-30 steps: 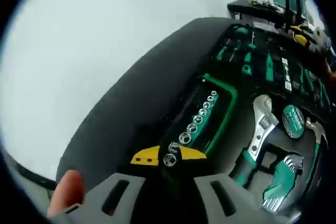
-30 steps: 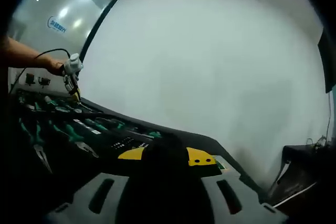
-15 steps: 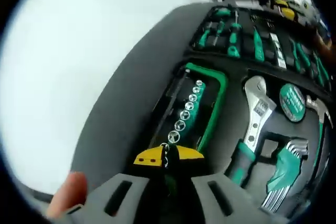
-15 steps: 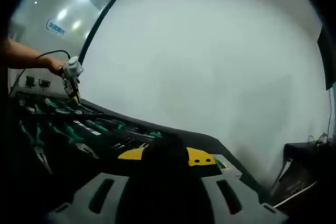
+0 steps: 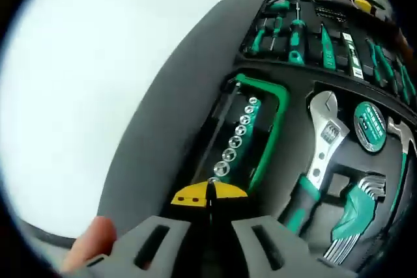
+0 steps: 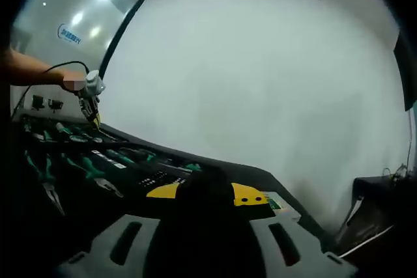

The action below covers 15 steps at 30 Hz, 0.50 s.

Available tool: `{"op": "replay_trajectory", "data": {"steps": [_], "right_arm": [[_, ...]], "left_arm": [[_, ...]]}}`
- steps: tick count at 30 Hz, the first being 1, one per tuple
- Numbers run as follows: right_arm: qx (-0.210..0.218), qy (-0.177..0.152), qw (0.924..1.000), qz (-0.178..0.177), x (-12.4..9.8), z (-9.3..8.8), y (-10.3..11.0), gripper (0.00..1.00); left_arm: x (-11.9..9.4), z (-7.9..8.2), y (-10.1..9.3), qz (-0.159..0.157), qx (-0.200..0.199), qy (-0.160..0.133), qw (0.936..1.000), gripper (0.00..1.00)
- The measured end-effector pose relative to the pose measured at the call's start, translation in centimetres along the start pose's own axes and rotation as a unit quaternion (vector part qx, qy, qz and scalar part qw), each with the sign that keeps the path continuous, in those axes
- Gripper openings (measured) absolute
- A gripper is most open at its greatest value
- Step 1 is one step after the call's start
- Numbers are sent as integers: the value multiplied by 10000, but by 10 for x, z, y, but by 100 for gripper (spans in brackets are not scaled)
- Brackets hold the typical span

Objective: Pick up the tools and put them into their designated positions in the toolbox.

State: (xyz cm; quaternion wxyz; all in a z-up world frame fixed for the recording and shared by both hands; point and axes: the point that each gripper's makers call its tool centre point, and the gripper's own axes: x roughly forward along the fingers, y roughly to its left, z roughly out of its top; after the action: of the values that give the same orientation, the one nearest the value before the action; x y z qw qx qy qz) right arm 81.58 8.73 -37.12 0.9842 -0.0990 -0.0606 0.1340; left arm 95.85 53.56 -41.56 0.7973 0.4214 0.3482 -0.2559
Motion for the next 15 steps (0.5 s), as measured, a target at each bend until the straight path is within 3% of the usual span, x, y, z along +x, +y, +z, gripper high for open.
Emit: {"op": "replay_trajectory", "data": {"steps": [4,11,13,14,15], "right_arm": [[7,5,10000,-6,1,-1,-1,26],[-42,9,10000,-23,1,0,0,26],[-6,2,10000,-71,0,0,-3,26],[76,-38,9999,-124,-2,1,-6,26],[133,-70,9997,-167,-3,2,-9,26]], "left_arm": [[1,0,2,62,-233,-105,9997,0],[1,1,1,144,-259,-255,9992,0],[-16,-15,6,291,-604,56,9977,0],[-28,-21,11,493,-984,-28,9939,0],[-44,-24,16,785,-1480,-361,9852,0]]}}
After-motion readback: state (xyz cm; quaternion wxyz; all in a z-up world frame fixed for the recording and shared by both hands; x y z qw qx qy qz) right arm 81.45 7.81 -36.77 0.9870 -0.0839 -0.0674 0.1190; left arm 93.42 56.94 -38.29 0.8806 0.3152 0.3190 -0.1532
